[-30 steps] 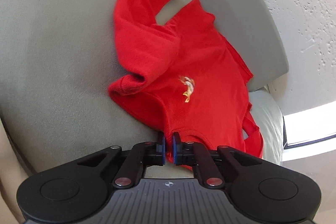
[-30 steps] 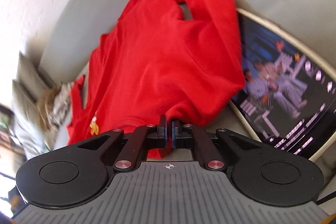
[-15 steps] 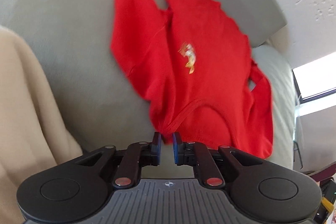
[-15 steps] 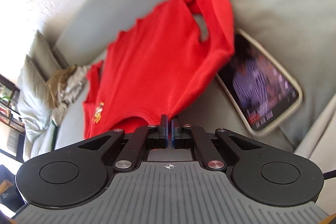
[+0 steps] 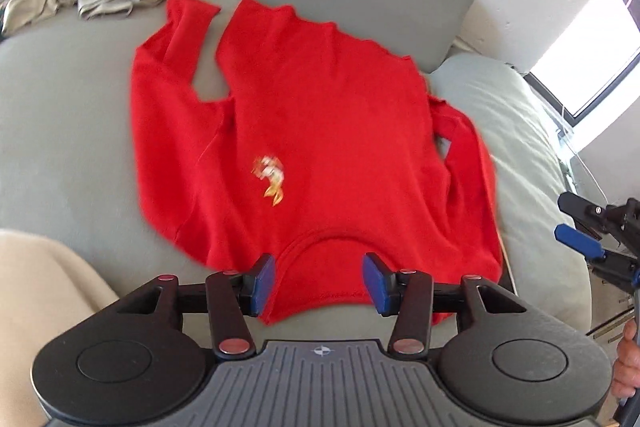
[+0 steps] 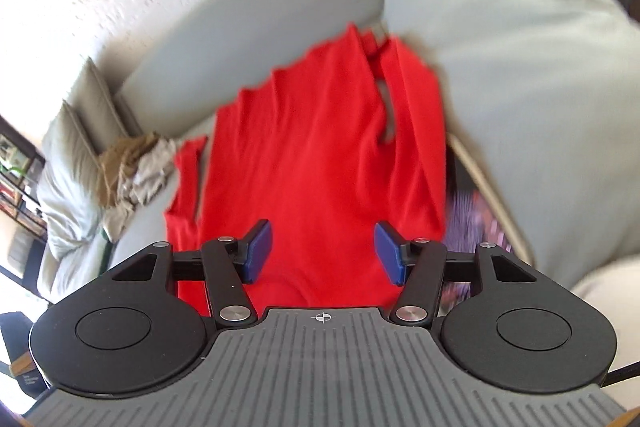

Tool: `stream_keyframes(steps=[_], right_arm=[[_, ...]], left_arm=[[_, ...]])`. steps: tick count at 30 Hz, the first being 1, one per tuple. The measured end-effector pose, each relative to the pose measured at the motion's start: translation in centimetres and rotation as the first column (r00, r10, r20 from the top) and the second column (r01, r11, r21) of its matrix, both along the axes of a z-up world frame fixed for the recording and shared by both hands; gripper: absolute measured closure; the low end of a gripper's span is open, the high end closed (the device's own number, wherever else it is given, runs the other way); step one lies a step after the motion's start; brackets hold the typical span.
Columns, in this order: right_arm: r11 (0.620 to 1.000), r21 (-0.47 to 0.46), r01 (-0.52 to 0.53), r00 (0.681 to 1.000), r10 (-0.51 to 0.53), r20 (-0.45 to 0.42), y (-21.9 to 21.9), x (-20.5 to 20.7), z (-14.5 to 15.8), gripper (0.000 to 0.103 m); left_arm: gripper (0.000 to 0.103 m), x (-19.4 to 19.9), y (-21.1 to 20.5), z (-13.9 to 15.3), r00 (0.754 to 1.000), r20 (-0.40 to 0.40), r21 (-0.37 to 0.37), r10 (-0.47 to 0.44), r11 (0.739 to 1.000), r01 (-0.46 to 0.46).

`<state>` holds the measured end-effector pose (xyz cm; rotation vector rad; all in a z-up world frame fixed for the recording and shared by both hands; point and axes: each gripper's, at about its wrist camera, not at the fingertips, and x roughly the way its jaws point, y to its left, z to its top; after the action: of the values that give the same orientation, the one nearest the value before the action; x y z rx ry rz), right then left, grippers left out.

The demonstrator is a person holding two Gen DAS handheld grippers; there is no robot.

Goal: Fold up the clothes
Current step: 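Pull the hem taut, then open both grippers to release the shirt, then grasp a red sleeve cuff with the right gripper and pull it outward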

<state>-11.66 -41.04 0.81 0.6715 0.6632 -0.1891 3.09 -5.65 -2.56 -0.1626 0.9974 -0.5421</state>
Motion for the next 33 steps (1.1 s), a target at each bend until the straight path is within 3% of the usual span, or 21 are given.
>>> stream_keyframes(steps=[1,4,5,8,12,14,15,17,19,24,29,33], right_arm=[[1.000,-0.020,-0.002,1.000,0.003,0.011,-0.5,0.5,0.9,0.043],[0.997,-0.082,-0.011,0.999,0.014,0.036,-1.9,2.4,3.3,0.015],[0.995,-0.103,-0.013,0.999,0.018,0.045,-2.4,3.0,4.1,0.014],[0.985,-0.168,-0.025,0.999,0.032,0.043,-3.7,5.3,6.2,0.013],[0.969,-0.232,-0.088,0.995,0.094,0.017,-5.4,10.6,7.9,0.013],[0.961,-0.251,-0.112,0.993,0.116,0.003,-6.6,13.8,8.1,0.019],[0.966,-0.235,-0.108,0.994,0.109,-0.008,-7.4,15.6,7.5,0.023],[0.977,-0.192,-0.097,0.995,0.093,-0.029,-9.1,19.5,6.3,0.044],[0.991,-0.117,-0.063,0.997,0.058,-0.052,-11.2,23.4,4.3,0.058],[1.000,-0.005,-0.022,0.988,0.021,-0.154,-14.6,32.3,-2.8,0.058],[0.992,-0.125,0.024,0.960,-0.058,-0.273,-16.5,37.9,-9.0,0.058],[0.993,-0.116,-0.006,0.971,-0.022,-0.237,-17.5,39.9,-11.1,0.062]], left_arm=[[0.051,0.2,-0.8,0.7,1.000,0.021,-0.003,-0.012,1.000,0.012],[0.046,1.5,-2.4,2.3,0.999,0.031,-0.020,-0.031,0.999,0.032],[0.045,1.9,-2.8,2.7,0.999,0.028,-0.029,-0.036,0.999,0.036],[0.044,3.5,-4.2,4.0,0.999,0.029,-0.069,-0.044,0.997,0.046],[0.040,6.0,-5.6,5.6,0.992,0.127,-0.077,0.004,0.997,0.006],[0.040,7.7,-6.6,5.6,0.987,0.160,-0.066,0.035,0.997,-0.025],[0.040,8.9,-7.2,5.3,0.986,0.158,-0.075,0.046,0.997,-0.034],[0.040,10.7,-8.1,4.2,0.989,0.131,-0.089,0.062,0.995,-0.050],[0.040,12.6,-9.0,2.6,0.992,0.111,-0.075,0.064,0.996,-0.056],[0.040,16.0,-9.7,-1.6,0.993,0.086,-0.007,0.080,0.997,-0.079],[0.040,18.1,-8.9,-4.9,0.994,0.053,0.025,0.094,0.995,-0.096],[0.040,19.1,-8.1,-6.6,0.995,0.005,0.014,0.100,0.995,-0.100]])
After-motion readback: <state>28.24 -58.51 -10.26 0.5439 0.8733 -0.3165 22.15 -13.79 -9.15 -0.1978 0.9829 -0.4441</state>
